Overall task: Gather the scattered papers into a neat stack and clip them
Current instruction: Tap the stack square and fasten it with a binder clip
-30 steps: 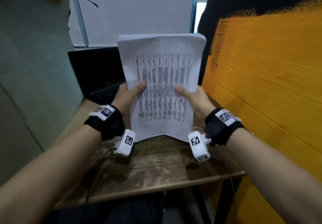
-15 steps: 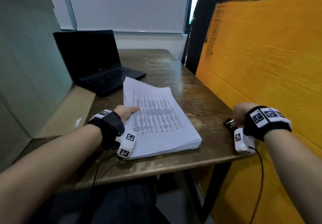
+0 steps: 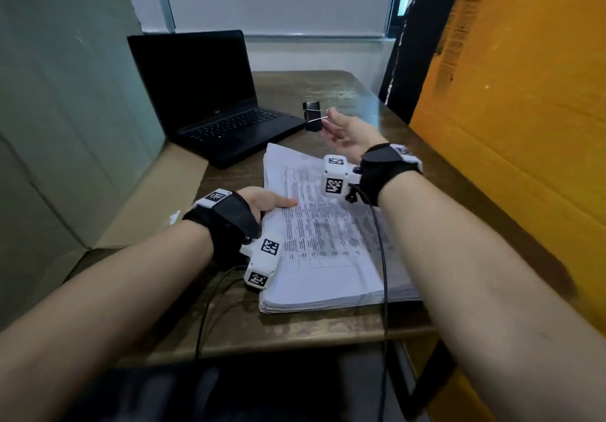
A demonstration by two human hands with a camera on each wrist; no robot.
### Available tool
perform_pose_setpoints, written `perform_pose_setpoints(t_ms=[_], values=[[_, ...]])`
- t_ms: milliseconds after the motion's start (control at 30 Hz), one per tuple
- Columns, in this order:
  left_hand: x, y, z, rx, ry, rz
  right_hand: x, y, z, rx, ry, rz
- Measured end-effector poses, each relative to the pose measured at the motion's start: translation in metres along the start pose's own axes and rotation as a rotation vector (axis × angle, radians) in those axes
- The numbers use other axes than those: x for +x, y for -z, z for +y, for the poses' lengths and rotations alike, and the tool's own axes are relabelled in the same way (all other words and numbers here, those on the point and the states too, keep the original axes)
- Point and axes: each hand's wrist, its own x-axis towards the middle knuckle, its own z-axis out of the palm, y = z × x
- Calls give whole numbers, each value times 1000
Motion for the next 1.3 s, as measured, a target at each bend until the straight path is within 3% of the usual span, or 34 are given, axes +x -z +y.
perform_pose_setpoints(t_ms=[133, 233, 333, 500, 633, 800, 900, 1033, 1133, 1300], values=[[14, 6, -4, 20, 4, 2, 30, 15, 54, 362, -69, -24], [18, 13, -1, 51, -27, 15, 41, 29, 72, 439, -45, -2], [19, 19, 13, 38, -153, 71, 45, 32, 71, 502, -52, 35], [26, 31, 30, -399, -316, -7, 45, 32, 72, 484, -83, 41], [44, 30, 24, -570, -511, 53, 41, 29, 71, 299, -78, 15], [46, 28, 20, -427, -716, -16, 33, 21, 72, 125, -25, -195], [45, 26, 22, -398, -722, 19, 34, 21, 74, 58, 1, -267], [48, 26, 18, -401, -722, -51, 33, 20, 75, -25, 29, -332], [52, 27, 15, -267, -756, 24, 30, 14, 76, -164, 32, -380], [46, 24, 17, -69, -782, 80, 31, 7, 77, -242, 77, -228]])
